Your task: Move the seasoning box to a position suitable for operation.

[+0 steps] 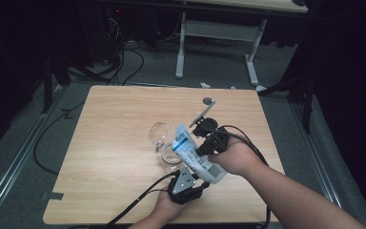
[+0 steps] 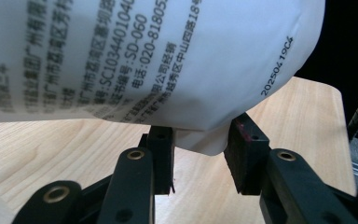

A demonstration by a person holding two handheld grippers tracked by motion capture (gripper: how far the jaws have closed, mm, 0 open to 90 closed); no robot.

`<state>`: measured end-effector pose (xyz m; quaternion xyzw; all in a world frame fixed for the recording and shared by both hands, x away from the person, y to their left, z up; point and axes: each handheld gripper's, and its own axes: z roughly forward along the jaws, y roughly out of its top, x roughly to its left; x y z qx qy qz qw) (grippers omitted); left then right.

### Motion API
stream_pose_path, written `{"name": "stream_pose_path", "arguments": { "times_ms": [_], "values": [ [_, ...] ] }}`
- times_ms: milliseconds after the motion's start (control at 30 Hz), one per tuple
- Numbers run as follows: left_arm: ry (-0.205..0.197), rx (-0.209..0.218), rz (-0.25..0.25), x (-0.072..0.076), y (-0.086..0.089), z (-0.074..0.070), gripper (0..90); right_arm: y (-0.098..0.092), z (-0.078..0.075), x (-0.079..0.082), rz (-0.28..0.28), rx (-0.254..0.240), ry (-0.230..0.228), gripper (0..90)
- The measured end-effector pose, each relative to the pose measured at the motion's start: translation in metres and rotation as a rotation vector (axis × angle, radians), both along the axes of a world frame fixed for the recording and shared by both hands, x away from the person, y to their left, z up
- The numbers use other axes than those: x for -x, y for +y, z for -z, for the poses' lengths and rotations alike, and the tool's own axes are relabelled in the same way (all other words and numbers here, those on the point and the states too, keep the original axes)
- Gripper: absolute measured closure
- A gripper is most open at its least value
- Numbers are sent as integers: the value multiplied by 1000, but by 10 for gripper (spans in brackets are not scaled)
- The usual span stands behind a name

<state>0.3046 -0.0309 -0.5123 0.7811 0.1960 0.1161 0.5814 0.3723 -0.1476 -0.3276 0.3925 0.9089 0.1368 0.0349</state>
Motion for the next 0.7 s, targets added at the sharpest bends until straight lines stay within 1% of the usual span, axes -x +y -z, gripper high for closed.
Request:
{"name": "stream_pose_path", "arguments": {
  "times_ms": [100,167,233,267,300,400,433,467,500,533,633,667,700],
  "values": [
    [12,10,9,-6,1,-1,657,4,1,-5,13,4,2,899],
    [15,17,12,-8,1,-2,659,5,2,-10,-4,1,-6,899],
    [21,24,16,-11,0,-2,660,7,1,-11,11,4,0,900],
    [26,27,17,-12,0,-2,660,7,2,-12,1,2,-6,899],
    [25,26,17,-13,0,-2,660,8,1,-12,13,3,-3,899],
    [30,24,18,-14,-2,-2,660,6,1,-13,14,5,-9,899],
    [28,22,18,-14,-3,-2,658,7,1,-12,36,6,2,900],
    [29,22,19,-13,-3,-2,657,5,2,-13,18,8,-8,900],
    [30,21,18,-13,-4,-2,657,5,2,-13,23,7,-10,900],
    [29,17,14,-13,-4,-2,655,5,2,-12,31,7,-8,900],
    [26,6,-6,-12,-5,-1,632,3,2,-13,29,5,-15,900],
    [24,1,-12,-12,-6,0,617,4,1,-11,63,5,-5,900],
    [22,-4,-17,-12,-6,0,601,4,1,-12,56,5,-8,900]
  ]
}}
